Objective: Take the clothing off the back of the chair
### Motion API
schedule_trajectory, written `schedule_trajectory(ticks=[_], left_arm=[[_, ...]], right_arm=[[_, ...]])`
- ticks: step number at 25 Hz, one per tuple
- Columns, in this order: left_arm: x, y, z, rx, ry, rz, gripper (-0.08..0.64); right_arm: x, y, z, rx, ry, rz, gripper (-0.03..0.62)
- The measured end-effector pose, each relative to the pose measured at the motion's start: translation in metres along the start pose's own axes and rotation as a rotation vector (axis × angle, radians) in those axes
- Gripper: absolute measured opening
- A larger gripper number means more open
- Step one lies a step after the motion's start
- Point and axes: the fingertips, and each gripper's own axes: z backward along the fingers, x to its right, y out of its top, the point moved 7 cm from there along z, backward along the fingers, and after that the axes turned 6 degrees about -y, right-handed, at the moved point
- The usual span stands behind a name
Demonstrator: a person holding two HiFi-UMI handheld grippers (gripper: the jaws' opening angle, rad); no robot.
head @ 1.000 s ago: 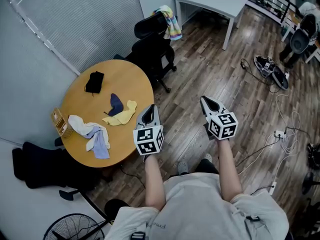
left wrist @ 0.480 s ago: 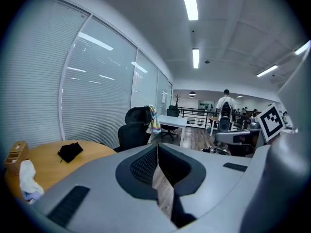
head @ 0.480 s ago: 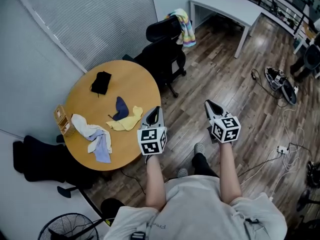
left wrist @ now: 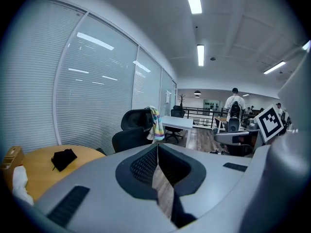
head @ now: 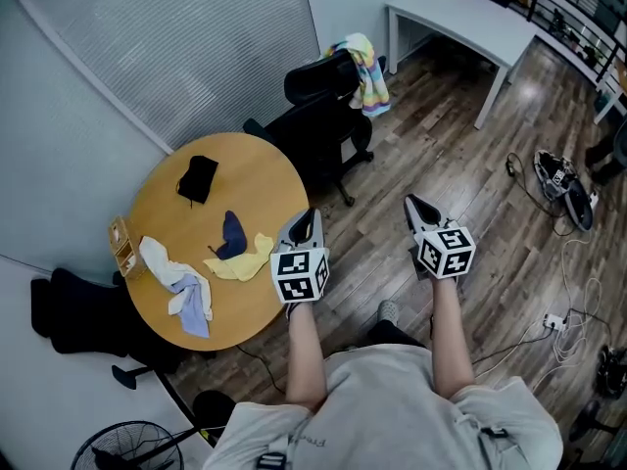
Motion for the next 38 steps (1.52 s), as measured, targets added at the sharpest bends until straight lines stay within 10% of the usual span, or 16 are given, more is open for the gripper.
schedule_trajectory(ticks=[22, 38], left_arm=[[0.047, 0.032, -0.132, -0.012, 0.032, -0.015, 0.029], [-0.001, 0.055, -0.203, 0.029, -0.008, 0.018, 0.029]], right_arm=[[0.125, 0.034, -0.065, 0.104, 0.183, -0.137, 0.025], [0.148, 0.061, -0.133, 0.125, 0.189, -0.131, 0.025]])
